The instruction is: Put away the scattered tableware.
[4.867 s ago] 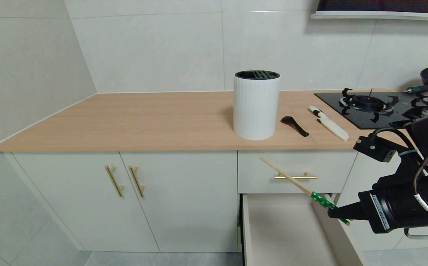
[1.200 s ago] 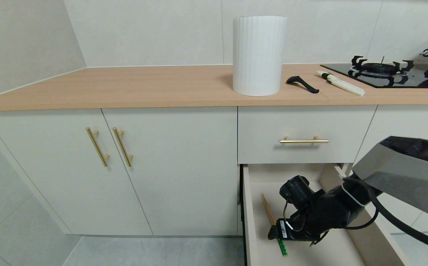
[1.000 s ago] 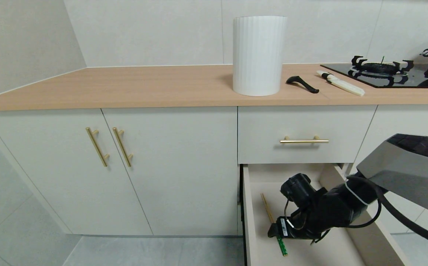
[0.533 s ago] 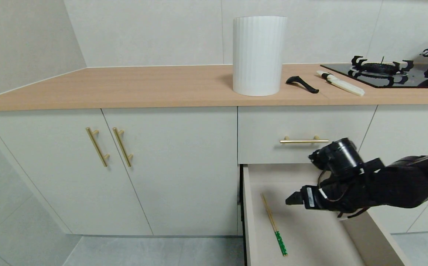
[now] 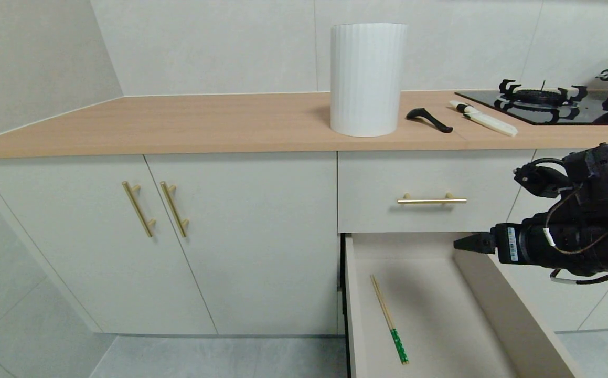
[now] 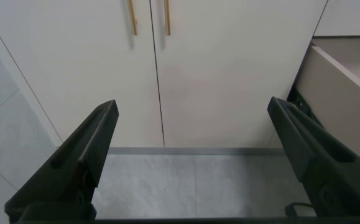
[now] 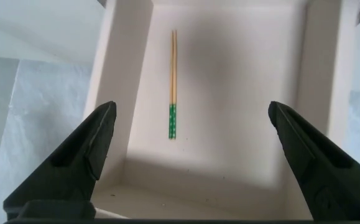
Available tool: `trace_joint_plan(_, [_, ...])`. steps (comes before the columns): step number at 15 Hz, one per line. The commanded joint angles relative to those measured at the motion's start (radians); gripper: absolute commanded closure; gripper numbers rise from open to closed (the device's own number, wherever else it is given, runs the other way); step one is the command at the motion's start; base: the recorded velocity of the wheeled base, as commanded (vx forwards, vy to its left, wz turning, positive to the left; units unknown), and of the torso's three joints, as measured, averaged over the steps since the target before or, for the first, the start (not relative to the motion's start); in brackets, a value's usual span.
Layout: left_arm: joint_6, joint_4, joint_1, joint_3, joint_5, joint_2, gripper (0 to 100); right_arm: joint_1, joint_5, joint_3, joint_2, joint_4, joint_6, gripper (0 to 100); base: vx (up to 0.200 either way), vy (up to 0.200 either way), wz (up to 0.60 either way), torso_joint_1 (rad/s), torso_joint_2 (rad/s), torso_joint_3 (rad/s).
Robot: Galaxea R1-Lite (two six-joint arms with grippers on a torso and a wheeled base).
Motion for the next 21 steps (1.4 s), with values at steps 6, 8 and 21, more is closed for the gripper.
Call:
trace_joint_plan(6, [0.000, 0.000, 0.000, 0.000, 0.000, 0.002, 0, -0.001, 0.001, 0.014, -0.031, -0.008, -0.008, 0, 0.000, 0.000, 0.00, 0.069, -0.23, -0.226])
trace_joint_plan(8, [0.000, 0.000, 0.000, 0.000, 0.000, 0.002, 0, 0.000, 0.003, 0.016, -0.030, -0.008, -0.007, 0, 0.000, 0.000, 0.00, 0.115, -0.56, -0.312])
trace_joint_plan(21, [0.000, 0.000, 0.000, 0.000, 0.000, 0.002, 0, 0.003, 0.007, 0.021, -0.027, -0.010, -0.016, 0, 0.000, 0.000, 0.00, 0.183, -0.49, -0.293])
